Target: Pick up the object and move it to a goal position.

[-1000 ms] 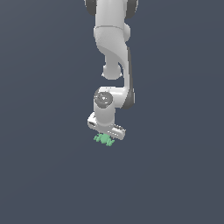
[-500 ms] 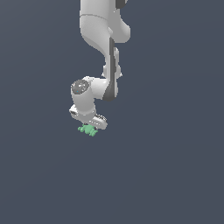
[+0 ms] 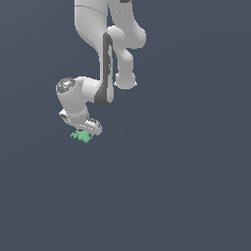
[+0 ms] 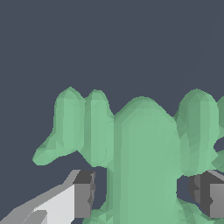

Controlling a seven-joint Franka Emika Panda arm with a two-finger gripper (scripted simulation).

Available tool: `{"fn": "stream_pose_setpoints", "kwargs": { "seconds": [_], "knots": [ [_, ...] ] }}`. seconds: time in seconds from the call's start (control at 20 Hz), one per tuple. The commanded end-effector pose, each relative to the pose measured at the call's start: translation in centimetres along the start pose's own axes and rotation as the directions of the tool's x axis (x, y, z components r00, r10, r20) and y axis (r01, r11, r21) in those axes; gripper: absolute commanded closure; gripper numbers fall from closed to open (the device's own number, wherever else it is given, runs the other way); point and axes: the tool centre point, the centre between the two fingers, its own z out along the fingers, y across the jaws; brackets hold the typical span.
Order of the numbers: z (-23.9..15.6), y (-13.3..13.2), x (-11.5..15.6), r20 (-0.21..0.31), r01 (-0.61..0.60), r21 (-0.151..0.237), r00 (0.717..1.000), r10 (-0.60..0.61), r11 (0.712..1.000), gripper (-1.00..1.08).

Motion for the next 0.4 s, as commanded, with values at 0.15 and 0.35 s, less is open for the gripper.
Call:
{"fn": "stream_pose_setpoints", "kwargs": {
  "seconds": [0.15,0.35],
  "knots": [
    [-0.5,2.6,-0.1,0.000,0.002,0.000,1.000,-0.002,1.000,1.08],
    [-0.6,3.1,0.0,0.000,0.002,0.000,1.000,-0.002,1.000,1.08]
  ]
}}
